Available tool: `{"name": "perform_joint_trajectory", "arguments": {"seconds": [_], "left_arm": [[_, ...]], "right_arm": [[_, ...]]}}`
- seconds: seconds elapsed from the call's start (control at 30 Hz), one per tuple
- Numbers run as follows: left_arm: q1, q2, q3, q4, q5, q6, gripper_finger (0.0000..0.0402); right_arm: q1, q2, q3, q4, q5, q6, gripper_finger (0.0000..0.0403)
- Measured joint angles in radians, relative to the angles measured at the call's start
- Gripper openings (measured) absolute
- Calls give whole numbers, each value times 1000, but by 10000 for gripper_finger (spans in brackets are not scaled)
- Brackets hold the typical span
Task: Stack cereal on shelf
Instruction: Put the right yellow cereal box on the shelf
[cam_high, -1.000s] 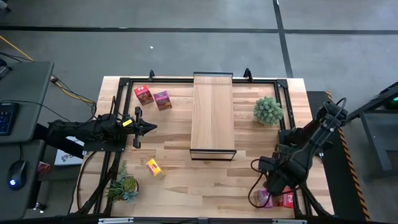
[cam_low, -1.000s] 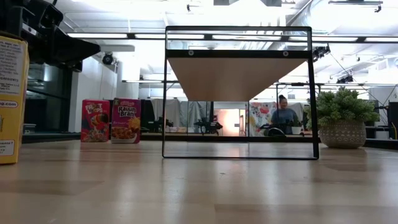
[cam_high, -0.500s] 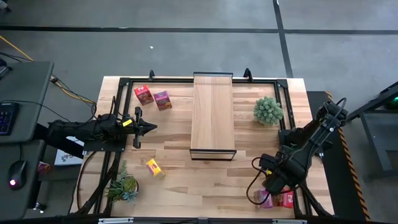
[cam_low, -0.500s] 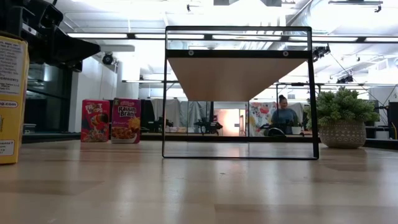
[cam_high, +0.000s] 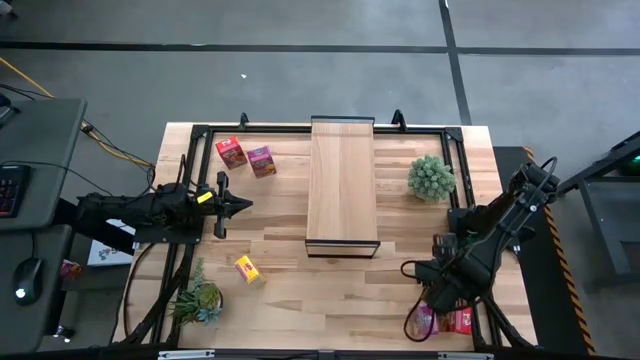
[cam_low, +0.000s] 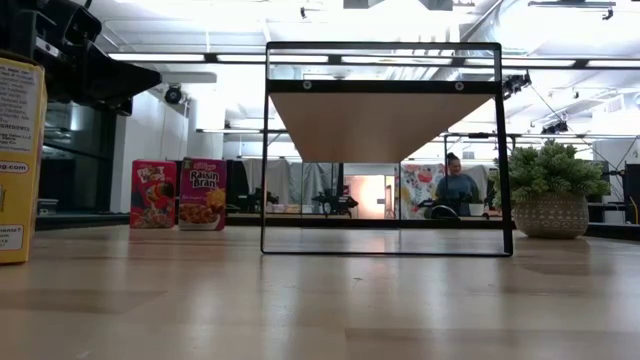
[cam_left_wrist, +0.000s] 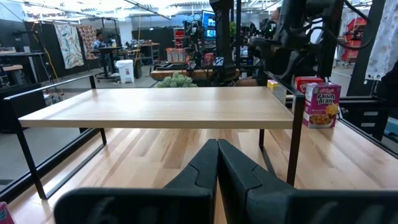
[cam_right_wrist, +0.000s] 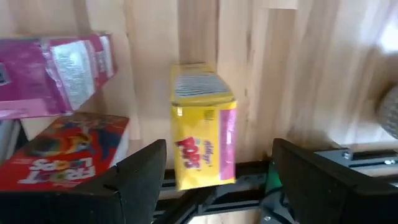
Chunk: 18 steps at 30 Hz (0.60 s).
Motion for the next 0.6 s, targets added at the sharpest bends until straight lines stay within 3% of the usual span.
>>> {"name": "perform_joint_trajectory", "arguments": {"seconds": [0.6], "left_arm": [[0, 0, 0, 0, 0, 0, 0]], "right_arm": [[8, 60, -1, -41, -20, 45, 287]]}}
